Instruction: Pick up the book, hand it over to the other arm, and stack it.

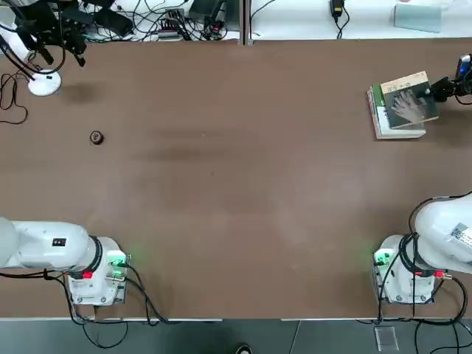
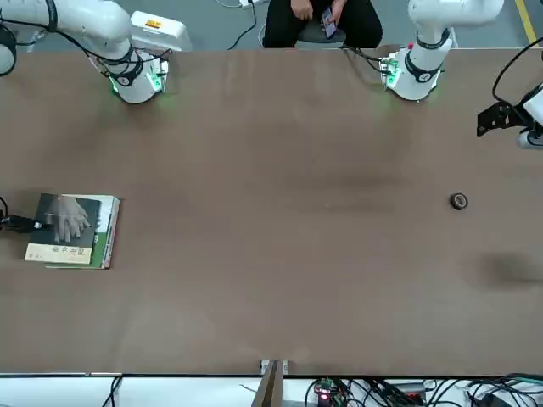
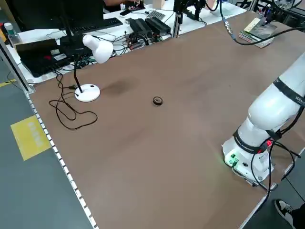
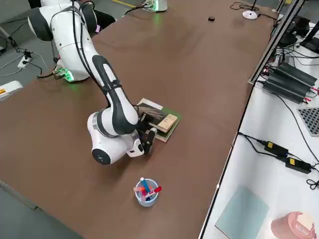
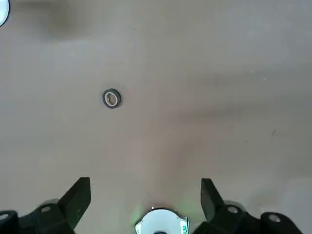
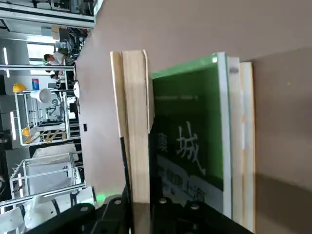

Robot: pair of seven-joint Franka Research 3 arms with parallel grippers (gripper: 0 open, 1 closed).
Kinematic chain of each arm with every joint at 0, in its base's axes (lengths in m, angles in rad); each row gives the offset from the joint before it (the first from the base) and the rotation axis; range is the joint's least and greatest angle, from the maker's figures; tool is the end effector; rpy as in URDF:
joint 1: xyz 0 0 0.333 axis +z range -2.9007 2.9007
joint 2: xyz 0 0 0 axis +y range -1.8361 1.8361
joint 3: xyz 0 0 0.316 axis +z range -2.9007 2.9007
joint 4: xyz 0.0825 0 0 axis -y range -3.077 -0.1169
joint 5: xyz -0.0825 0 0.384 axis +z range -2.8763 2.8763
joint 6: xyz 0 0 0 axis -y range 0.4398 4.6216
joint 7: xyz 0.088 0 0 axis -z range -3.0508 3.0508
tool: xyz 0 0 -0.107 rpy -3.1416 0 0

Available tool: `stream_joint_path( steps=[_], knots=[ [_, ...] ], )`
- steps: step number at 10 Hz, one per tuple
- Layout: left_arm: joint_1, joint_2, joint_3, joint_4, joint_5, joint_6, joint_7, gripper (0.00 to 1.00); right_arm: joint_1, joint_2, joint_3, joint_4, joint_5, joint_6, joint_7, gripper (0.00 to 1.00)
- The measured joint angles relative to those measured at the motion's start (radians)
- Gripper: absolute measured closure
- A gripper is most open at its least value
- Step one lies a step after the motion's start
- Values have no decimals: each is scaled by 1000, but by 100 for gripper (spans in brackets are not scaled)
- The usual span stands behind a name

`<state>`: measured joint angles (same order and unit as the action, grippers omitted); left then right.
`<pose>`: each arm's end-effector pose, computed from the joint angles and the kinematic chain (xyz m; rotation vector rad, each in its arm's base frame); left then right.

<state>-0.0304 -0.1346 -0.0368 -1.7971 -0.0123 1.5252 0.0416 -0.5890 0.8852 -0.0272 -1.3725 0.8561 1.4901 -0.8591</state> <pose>0.5005 -0.0361 0.5861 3.1240 -0.1686 -0.2154 0.5895 -0.3081 0.1800 -2.0594 0.0469 -0.0164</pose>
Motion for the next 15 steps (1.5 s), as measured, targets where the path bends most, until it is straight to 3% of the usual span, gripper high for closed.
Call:
stream_joint_path(
  steps=[15],
  knots=[
    [-3,0,-1,0,0,-2,0,1,15,14,5,-3,15,54,-35,84]
  ],
)
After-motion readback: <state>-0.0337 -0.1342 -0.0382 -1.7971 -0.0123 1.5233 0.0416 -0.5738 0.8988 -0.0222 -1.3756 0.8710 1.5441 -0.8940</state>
